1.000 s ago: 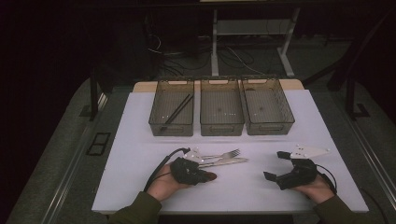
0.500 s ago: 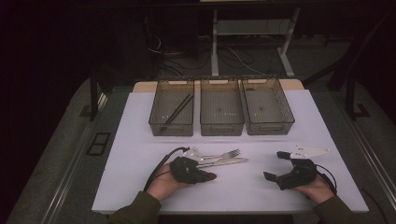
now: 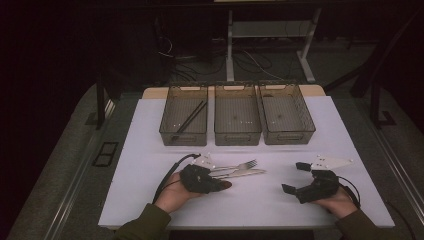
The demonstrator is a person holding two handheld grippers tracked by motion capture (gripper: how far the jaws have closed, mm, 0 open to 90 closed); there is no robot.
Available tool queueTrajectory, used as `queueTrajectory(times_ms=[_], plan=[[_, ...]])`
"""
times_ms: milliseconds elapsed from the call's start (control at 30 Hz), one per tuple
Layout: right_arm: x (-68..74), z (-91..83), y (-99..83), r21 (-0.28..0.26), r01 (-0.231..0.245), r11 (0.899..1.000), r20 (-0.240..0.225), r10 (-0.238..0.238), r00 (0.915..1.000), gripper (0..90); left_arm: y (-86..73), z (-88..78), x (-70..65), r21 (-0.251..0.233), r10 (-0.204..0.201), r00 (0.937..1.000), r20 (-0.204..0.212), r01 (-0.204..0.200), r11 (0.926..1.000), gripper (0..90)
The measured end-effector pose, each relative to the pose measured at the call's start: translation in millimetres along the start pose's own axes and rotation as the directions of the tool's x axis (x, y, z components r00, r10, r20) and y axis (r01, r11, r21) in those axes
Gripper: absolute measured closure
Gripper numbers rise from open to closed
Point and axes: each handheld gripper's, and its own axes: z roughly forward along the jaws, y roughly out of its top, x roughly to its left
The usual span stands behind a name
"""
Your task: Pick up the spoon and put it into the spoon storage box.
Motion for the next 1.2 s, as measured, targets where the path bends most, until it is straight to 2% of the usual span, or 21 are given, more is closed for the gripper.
queueTrajectory(times_ms=[333,433,767,900,1167,1200], plan=[[-0.2,3.4,-2.3,0.007,-0.014,1.0,-0.001,0.014,0.9999,0.1,16.7,-9.8,6.5,-0.067,-0.002,1.0,0.002,0.002,0.9978,79.9],[0.9,4.8,-3.1,0.016,-0.009,1.0,0.001,0.009,1.0,0.1,23.7,-10.3,7.8,-0.065,0.006,1.0,0.001,-0.006,0.9979,79.9],[-1.6,2.0,-2.9,0.01,-0.013,1.0,0.024,0.013,0.9996,0.1,57.8,-19.9,13.4,-0.104,0.047,0.9989,-0.004,-0.047,0.9935,79.9],[-2.3,1.5,-3.0,0.011,-0.009,1.0,0.024,0.008,0.9997,0.1,69.4,-21.7,16.7,-0.14,0.046,0.9989,-0.008,-0.046,0.989,79.9],[-2.7,0.1,-3.0,0.006,-0.041,0.999,0.025,0.04,0.9989,0.1,91.6,-21.5,25.7,-0.155,0.046,0.9988,-0.019,-0.048,0.9867,79.9],[-3.7,0.4,-2.9,0.0,-0.032,0.999,0.03,0.032,0.999,0.1,94.8,-21.6,27.0,-0.161,0.043,0.999,-0.014,-0.044,0.986,79.9]])
